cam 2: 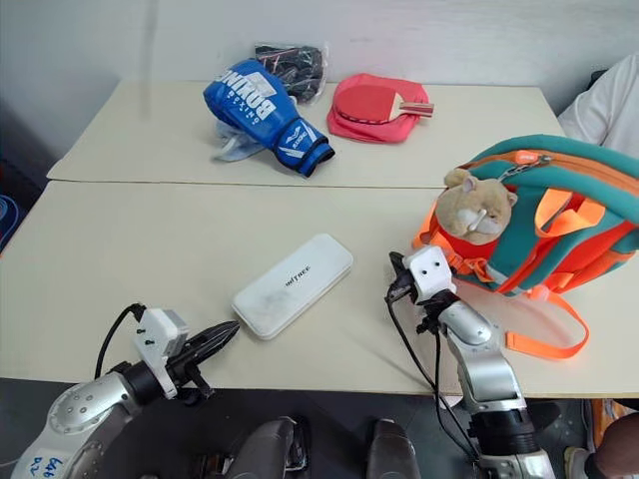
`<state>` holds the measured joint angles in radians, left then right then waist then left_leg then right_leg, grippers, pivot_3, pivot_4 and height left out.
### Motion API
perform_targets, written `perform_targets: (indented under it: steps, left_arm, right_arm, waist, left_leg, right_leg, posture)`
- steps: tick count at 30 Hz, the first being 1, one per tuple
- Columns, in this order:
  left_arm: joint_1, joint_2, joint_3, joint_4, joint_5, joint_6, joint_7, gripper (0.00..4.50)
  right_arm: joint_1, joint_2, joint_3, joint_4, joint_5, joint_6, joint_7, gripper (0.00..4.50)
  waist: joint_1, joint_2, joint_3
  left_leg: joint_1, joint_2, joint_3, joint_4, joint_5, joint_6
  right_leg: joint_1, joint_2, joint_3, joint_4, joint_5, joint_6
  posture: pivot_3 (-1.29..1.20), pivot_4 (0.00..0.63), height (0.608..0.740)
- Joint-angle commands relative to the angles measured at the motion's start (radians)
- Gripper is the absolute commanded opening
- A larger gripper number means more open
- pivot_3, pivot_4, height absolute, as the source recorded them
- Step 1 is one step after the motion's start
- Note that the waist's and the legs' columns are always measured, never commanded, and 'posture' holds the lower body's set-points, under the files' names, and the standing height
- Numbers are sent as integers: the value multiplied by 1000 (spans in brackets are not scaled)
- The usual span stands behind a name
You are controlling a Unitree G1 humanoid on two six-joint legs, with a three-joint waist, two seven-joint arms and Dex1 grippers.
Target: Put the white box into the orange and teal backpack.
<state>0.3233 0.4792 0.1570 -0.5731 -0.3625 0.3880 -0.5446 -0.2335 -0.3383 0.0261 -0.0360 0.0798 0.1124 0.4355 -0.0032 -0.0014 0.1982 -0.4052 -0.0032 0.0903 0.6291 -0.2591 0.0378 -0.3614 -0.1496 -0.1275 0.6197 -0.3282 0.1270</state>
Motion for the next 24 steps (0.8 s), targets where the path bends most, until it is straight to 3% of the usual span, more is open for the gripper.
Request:
perform_targets:
  steps: [1, 7, 17, 20, 24]
  left_arm:
    - [16, -7, 6, -33, 0, -9, 16, 18]
    - [8, -31, 10, -20, 9, -27, 47, 18]
    - [13, -60, -9, -26, 4, -11, 71, 18]
    - [3, -64, -15, -23, 9, -11, 76, 18]
    - [-35, -70, -18, 0, 18, -10, 90, 18]
  right_arm:
    - [-28, 16, 25, 24, 2, -21, 23, 0]
    - [-42, 51, 114, 36, -49, -19, 19, 0]
    - [-127, 223, 149, 213, -226, -111, -269, 0]
    - [-133, 235, 158, 228, -217, -127, -248, 0]
    - [-123, 201, 163, 209, -150, -131, -114, 0]
  waist:
    - [0, 0, 0]
    - [0, 0, 0]
    - [-10, -2, -1]
    - [-17, -4, -2]
    - [-23, -4, -2]
  left_leg:
    - [0, 0, 0, 0, 0, 0]
    - [0, 0, 0, 1, 0, 0]
    - [0, 1, 4, 0, -1, -1]
    - [0, 1, 4, 0, -1, -1]
    - [0, 1, 4, 0, -1, -1]
  right_leg:
    - [0, 0, 0, 0, 0, 0]
    - [0, -1, 3, 0, 0, 0]
    - [-4, 0, 14, 3, 0, -1]
    - [-5, 0, 14, 3, 0, -1]
    - [-5, 0, 14, 3, 0, -1]
  posture:
    - [0, 150, 740]
    - [0, 150, 740]
    - [0, 150, 740]
    - [0, 150, 740]
    - [0, 150, 740]
